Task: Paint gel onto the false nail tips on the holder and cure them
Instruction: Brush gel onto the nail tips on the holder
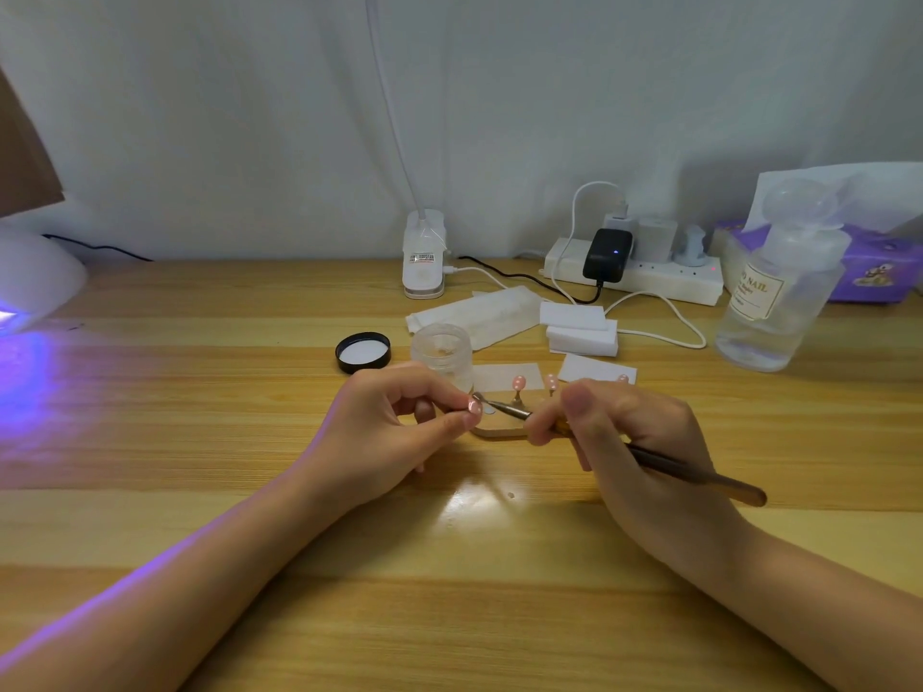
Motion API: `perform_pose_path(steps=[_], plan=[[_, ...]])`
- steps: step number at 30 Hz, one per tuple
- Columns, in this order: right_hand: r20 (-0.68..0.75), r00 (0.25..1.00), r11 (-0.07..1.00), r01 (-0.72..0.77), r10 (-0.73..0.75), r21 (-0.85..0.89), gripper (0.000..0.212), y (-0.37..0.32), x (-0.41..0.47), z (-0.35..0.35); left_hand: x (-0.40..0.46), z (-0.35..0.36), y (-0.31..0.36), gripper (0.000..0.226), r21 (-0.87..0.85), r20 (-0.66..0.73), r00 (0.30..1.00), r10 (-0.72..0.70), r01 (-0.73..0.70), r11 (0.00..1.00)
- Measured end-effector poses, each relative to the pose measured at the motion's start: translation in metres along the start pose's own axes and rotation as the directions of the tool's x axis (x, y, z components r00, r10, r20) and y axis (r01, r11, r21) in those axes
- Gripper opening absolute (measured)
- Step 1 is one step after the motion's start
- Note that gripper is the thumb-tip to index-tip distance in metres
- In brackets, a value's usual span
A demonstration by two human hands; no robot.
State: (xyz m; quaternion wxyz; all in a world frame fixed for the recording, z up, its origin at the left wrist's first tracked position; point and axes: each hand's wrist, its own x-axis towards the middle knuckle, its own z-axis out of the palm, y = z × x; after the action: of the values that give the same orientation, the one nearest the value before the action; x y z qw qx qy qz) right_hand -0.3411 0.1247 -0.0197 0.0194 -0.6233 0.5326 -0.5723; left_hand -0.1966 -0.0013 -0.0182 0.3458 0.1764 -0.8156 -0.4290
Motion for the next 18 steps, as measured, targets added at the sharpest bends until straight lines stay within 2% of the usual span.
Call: perform_pose_path(steps=[5, 9, 13, 18], plan=[[0.036, 0.998, 0.998, 0.057, -0.058, 0.027, 0.051, -0.0006, -0.0015, -0.0003, 0.0, 0.0003, 0.0001, 0.006, 0.013, -0.008, 1.0, 0.022, -0.022, 1.0], [-0.024, 0.999, 0.998, 0.046, -0.045, 0.045, 0.045, 0.0008, -0.0024, -0.0015, -0.0002, 0.0003, -0.0001, 0.011, 0.016, -0.002, 1.0, 0.025, -0.025, 1.0], [-0.02, 0.998, 0.996, 0.059, -0.061, -0.069, 0.038, 0.0033, 0.0006, -0.0003, 0.0003, 0.0011, 0.0002, 0.016, 0.018, -0.009, 1.0, 0.025, -0.025, 1.0], [0.026, 0.994, 0.991, 0.106, -0.105, -0.085, 0.05, 0.0044, -0.0001, 0.0001, -0.0001, 0.001, -0.0008, 0.015, 0.016, -0.019, 1.0, 0.016, -0.015, 1.0]])
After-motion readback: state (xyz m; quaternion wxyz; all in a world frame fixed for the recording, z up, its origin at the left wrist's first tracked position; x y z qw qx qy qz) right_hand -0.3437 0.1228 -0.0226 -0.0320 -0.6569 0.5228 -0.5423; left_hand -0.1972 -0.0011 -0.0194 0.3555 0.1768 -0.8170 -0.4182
